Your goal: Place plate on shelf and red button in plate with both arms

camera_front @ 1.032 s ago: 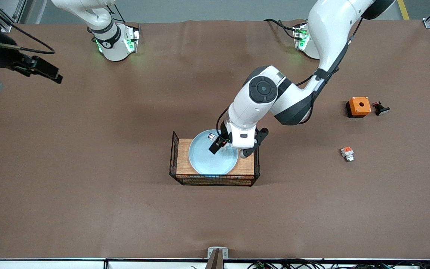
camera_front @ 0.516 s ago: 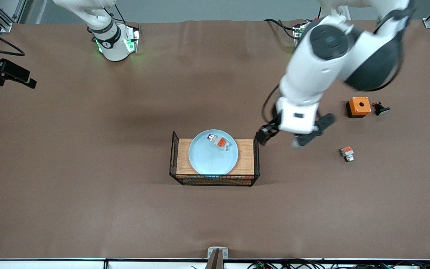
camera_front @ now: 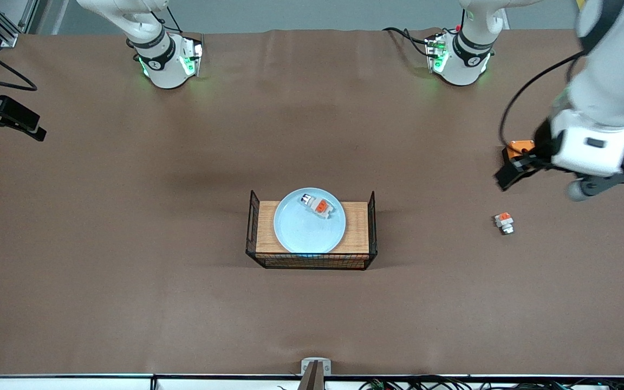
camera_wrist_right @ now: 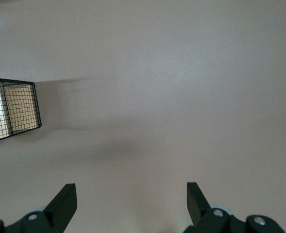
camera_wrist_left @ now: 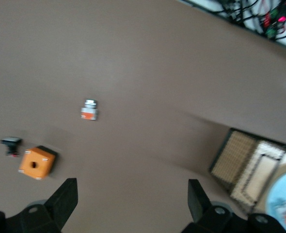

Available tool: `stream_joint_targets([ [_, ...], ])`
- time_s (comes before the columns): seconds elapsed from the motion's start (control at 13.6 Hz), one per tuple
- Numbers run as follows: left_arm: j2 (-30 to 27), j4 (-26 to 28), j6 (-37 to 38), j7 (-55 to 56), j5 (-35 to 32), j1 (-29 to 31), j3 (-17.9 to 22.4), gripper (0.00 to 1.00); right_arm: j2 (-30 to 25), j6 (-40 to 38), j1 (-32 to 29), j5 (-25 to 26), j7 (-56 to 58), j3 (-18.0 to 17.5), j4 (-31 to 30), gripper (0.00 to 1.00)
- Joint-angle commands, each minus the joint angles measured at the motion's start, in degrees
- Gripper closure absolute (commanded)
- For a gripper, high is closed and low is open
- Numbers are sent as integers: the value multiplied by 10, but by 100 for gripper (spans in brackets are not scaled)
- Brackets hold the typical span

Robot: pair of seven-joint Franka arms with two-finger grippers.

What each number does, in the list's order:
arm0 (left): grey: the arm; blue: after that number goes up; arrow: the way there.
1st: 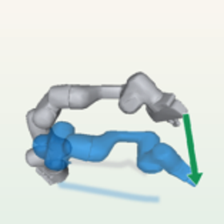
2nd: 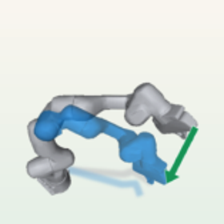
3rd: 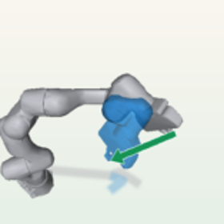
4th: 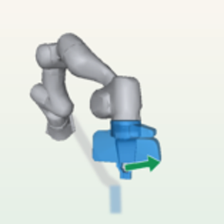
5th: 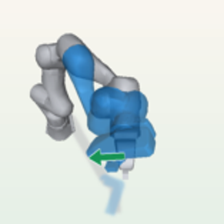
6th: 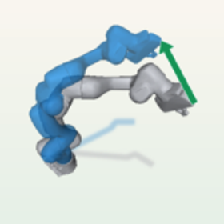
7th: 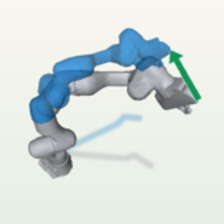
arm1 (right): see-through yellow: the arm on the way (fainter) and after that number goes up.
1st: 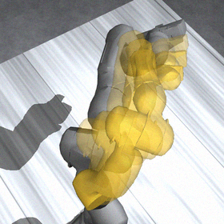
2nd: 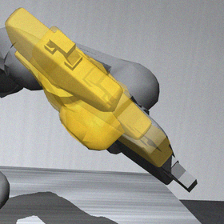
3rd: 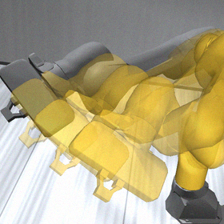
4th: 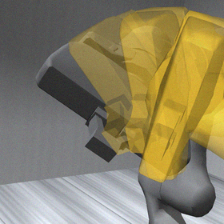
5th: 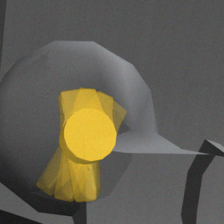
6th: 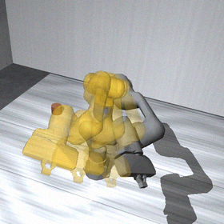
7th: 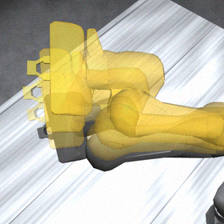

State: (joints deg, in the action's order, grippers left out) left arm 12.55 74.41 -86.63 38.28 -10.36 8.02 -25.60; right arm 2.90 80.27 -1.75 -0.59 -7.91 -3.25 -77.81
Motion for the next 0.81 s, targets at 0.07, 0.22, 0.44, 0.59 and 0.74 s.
stream_joint_targets([
  [0.07, -44, 34, 36, -117, -2, 65, -4, 0, -6, 5, 3, 13, 1, -4, -11, 0],
  [0.22, -80, 84, 28, -185, 5, 108, -5, 0, -39, 47, 1, 9, -1, -4, -81, 0],
  [0.44, -110, 120, 23, -234, 37, 143, -4, 0, -77, 66, 0, 8, -3, -3, -136, 0],
  [0.59, -132, 143, 12, -257, 39, 145, -2, 0, -76, 43, 0, 7, -3, -3, -122, 0],
  [0.74, -141, 151, 8, -274, 57, 159, -1, 0, -76, 17, -1, 7, -3, -2, -121, 0],
])
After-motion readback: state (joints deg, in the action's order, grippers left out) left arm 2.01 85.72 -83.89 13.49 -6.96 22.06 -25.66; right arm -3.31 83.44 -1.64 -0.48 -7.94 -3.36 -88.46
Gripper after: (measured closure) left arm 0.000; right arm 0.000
